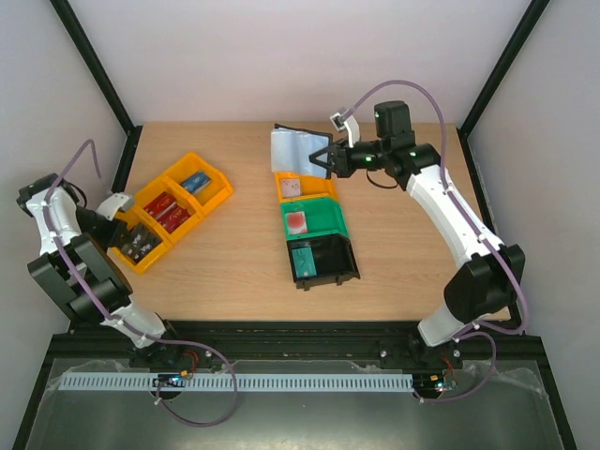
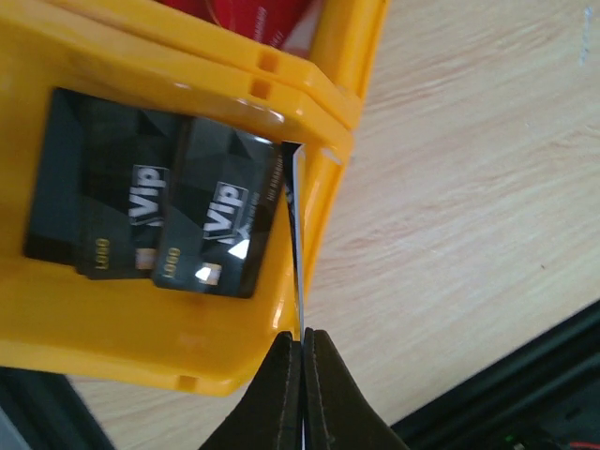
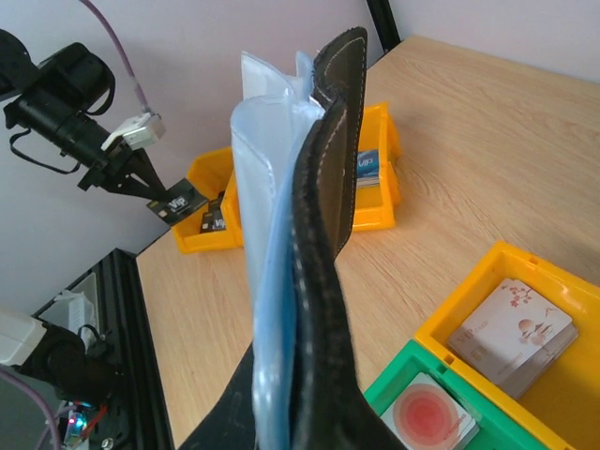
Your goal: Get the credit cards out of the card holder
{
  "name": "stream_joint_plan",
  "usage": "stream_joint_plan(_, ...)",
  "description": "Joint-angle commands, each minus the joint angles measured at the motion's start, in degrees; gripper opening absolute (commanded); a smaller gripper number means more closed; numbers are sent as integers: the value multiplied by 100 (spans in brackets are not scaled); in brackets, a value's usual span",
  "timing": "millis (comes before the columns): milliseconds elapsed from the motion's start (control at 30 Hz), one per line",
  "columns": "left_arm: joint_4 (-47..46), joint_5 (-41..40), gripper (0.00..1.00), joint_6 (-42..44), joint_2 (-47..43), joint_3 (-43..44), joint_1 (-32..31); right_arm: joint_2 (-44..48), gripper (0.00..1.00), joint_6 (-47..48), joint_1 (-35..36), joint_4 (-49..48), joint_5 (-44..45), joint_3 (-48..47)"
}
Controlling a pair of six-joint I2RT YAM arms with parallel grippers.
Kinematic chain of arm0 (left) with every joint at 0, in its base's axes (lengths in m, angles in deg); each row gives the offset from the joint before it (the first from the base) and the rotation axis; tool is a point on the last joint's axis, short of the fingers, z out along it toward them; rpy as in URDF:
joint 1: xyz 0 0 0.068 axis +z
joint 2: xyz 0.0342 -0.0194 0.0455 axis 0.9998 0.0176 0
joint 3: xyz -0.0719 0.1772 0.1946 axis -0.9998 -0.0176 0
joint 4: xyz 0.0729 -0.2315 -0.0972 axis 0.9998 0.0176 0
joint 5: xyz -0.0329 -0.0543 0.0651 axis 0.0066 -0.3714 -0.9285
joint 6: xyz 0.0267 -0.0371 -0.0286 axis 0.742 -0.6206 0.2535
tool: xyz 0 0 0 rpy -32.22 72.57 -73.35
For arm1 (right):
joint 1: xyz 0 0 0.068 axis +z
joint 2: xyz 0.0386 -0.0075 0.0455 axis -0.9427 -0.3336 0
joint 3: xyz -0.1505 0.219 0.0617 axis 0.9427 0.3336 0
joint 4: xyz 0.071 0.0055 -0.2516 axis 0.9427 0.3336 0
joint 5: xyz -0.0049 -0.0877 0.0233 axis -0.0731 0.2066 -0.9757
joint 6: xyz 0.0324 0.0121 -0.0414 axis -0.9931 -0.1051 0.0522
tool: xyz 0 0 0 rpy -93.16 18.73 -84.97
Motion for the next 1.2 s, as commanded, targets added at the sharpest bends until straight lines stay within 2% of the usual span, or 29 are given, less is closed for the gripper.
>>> stream_joint_plan(0, 275, 136, 2, 209, 57, -84, 21, -210, 2, 347, -35, 350, -219, -458)
stream_joint_plan(200, 274, 81, 2, 59, 877, 346, 13, -41, 2, 308, -92, 189, -322, -91)
stream_joint_plan(900, 248, -170, 3, 381, 2018, 728, -339, 58, 2, 92, -98, 172, -390, 59)
stream_joint_plan(1000, 217, -282, 18, 441, 2077, 751, -339, 89, 2, 22, -100, 139, -368, 84)
stream_joint_plan(1067, -19, -279, 40, 303, 2082, 830, -335, 70, 2, -47, -100, 119, -374, 87)
stream_joint_plan(1167, -747, -343, 56, -79, 1900, 885, -330, 48, 2, -95, -92, 163, -390, 78)
